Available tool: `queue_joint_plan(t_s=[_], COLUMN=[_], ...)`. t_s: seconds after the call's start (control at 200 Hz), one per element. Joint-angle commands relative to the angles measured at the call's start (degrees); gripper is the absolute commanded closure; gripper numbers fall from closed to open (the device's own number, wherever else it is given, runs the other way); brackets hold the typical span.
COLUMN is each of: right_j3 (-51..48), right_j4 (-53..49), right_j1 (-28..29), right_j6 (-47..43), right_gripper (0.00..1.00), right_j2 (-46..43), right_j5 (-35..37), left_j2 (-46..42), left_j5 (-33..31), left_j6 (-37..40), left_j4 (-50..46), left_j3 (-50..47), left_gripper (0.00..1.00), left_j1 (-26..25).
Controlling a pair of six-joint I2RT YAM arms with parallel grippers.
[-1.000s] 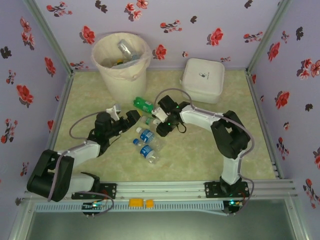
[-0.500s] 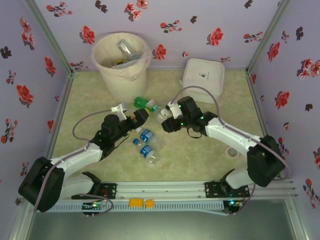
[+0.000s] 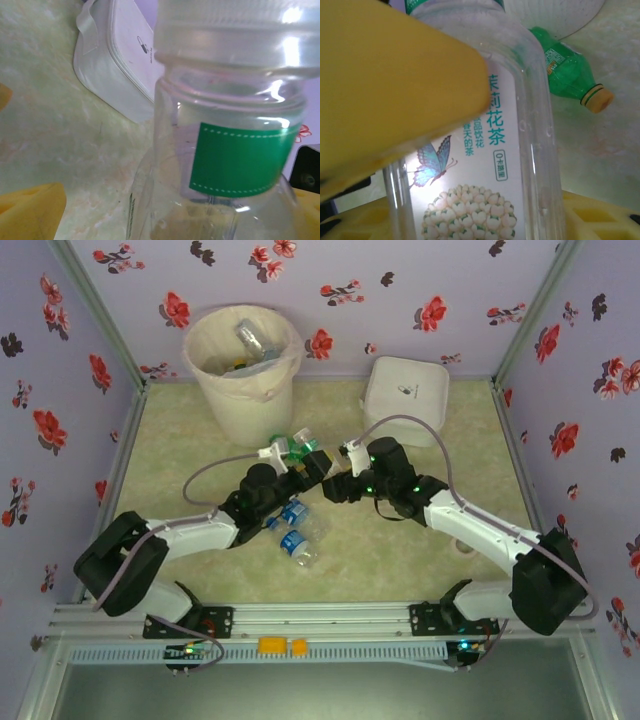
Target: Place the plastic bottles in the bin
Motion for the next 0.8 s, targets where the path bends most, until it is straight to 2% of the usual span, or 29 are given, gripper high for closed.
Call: queue_joint_plan(t_s=[0.0, 0.215, 0.325, 0.525, 0.585, 0.795], right_j3=[-0.3, -0.5, -0.5, -1.0, -1.5, -2.4], right_j4=[3.1, 3.4, 3.2, 4.3, 4.8, 5.1], right_j1=[0.5, 0.5, 0.5, 0.8, 1.1, 1.2], right_j6=[-0.5, -0.7, -0.6, 0.7, 0.9, 2.2], right_gripper=[0.57, 0.57, 0.57, 0.54, 0.5, 0.27], right_j2=[-1.1, -0.3, -0.1, -1.1, -1.8, -3.7], right_j5=[-1.2, -1.0, -1.0, -0.5, -0.1, -0.4], left_j2=[0.8, 0.3, 0.3, -0.5, -1.0, -4.4], left_j5=[-1.5, -1.5, -1.5, -1.9, -2.2, -5.6], left_j6=[-1.0, 0.4, 0.3, 0.2, 0.2, 3.3], left_j4=[3.5, 3.4, 4.3, 4.2, 4.2, 0.3], left_j3=[1.7, 1.8, 1.5, 1.2, 0.9, 0.2], left_gripper=[0.03, 0.18, 0.29, 0.39, 0.44, 0.5], left_j1=[-0.8, -1.3, -1.3, -1.3, -1.3, -1.2])
